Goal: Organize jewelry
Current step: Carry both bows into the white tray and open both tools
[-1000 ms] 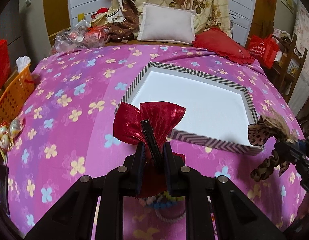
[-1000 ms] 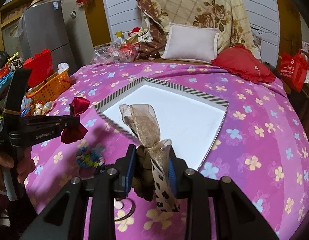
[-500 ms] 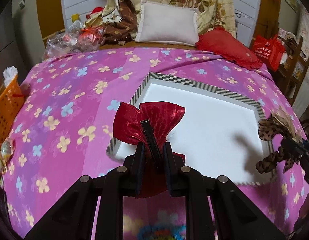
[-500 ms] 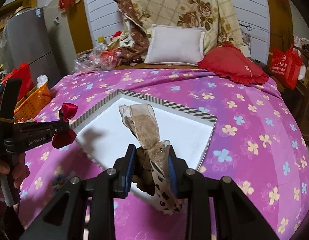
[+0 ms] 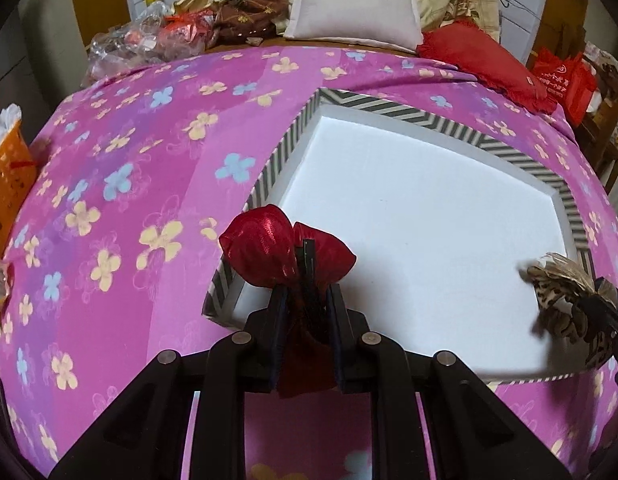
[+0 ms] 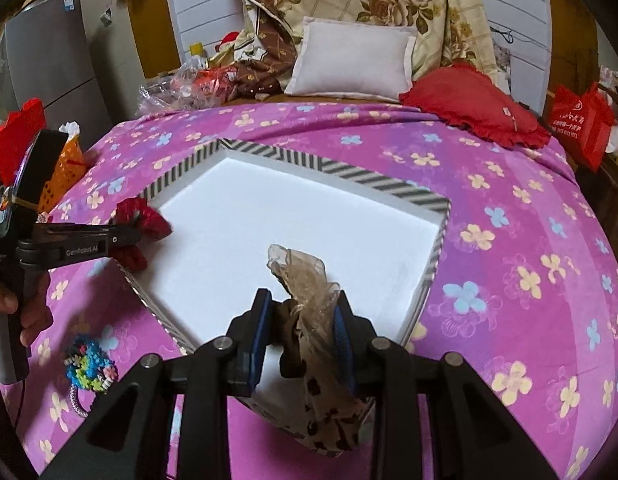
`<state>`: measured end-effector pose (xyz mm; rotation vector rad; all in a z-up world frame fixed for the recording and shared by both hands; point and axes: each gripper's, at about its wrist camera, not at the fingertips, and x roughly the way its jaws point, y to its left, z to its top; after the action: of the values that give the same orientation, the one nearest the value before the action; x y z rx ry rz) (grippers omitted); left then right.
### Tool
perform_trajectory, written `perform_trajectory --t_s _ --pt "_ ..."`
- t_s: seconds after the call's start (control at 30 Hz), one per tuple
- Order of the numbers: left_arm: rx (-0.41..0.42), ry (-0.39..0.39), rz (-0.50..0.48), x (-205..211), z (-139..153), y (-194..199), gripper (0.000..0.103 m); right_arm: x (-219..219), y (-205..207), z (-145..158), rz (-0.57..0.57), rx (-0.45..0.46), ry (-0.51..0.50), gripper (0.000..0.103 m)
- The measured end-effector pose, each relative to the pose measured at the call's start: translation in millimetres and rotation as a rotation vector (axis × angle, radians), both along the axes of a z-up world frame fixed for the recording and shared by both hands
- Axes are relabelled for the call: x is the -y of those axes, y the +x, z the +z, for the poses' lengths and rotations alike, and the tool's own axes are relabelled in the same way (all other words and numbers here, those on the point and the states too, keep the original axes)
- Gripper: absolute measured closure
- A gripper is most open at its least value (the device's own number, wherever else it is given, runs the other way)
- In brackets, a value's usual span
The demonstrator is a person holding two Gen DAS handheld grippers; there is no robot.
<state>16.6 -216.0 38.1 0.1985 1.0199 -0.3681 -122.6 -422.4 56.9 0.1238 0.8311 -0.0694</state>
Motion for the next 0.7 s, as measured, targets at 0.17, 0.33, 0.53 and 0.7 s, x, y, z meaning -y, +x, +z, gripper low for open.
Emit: perform_trajectory --t_s 0.17,0.33,0.53,0.7 --pt "-0.002 0.007 -0.004 -2 0 -13 0.103 3 -2 -14 -0.010 -0.034 0.016 0.072" --pt "-0.005 -0.002 -0.001 -7 1 -27 0.103 -2 -5 -21 -0.013 -0.054 -0.003 0.054" --pt "-0.001 -0.035 0.025 -10 6 -30 0.102 -3 -9 -11 -0.026 -0.036 0.008 0.034" --pt "0.016 -0.120 0.040 -17 19 -33 0.087 -5 -18 3 -0.040 0.000 0.008 0.031"
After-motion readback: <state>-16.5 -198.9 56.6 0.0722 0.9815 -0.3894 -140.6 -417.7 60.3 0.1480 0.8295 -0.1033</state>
